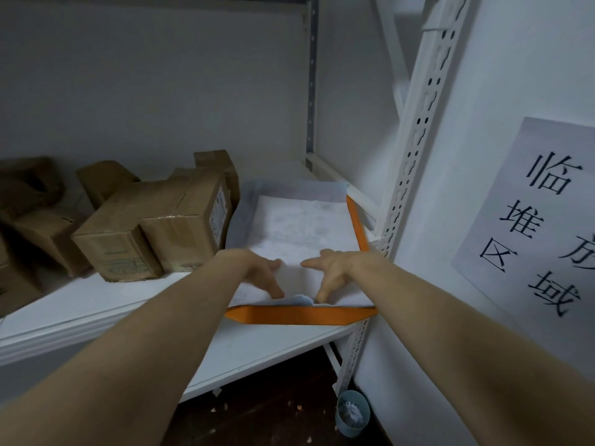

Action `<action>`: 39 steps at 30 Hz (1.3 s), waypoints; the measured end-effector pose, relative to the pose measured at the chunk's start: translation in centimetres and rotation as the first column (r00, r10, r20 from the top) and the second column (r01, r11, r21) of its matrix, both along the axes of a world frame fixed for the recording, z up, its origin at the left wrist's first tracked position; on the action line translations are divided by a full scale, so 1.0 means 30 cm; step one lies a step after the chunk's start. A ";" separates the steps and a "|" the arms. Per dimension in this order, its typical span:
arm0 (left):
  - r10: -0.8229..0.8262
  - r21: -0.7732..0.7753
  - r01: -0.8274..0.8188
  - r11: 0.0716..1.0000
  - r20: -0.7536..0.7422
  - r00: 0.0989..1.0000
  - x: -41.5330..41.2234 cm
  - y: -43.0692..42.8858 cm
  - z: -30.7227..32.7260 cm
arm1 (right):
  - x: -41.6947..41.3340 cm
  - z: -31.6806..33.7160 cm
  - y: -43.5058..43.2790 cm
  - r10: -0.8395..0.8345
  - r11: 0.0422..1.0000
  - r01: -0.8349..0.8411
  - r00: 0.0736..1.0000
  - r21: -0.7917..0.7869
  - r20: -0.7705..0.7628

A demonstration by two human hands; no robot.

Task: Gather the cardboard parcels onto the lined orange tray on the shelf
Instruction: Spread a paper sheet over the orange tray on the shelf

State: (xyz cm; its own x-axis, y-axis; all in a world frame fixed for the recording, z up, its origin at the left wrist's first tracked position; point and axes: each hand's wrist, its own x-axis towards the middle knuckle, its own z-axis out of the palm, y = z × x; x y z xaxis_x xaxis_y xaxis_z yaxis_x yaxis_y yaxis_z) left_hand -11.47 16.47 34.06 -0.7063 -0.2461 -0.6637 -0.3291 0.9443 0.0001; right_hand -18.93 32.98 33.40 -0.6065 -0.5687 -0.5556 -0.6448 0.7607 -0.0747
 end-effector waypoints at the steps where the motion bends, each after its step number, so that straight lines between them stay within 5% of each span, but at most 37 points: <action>1: -0.003 -0.009 0.003 1.000 -0.005 1.000 -0.002 0.003 0.001 | -0.001 -0.002 -0.001 0.002 1.000 -0.002 1.000 0.011 -0.002; 5: -0.023 -0.030 0.022 0.999 -0.028 0.999 -0.016 0.020 0.006 | -0.016 0.015 -0.003 0.044 0.999 -0.043 0.999 0.024 -0.011; 11: 0.098 0.072 -0.085 0.994 -0.215 0.972 -0.094 0.002 0.057 | -0.121 0.070 -0.030 -0.095 0.954 0.081 0.995 -0.289 -0.036; 30: -0.118 -0.060 0.102 0.993 -0.516 0.849 -0.663 -0.173 -0.041 | -0.584 -0.030 -0.274 -0.261 0.935 0.208 0.952 -0.286 -0.160; 39: -0.025 -0.099 -0.011 0.995 -0.363 0.931 -0.672 -0.188 -0.090 | -0.623 -0.106 -0.260 -0.182 0.958 0.137 0.969 -0.250 -0.166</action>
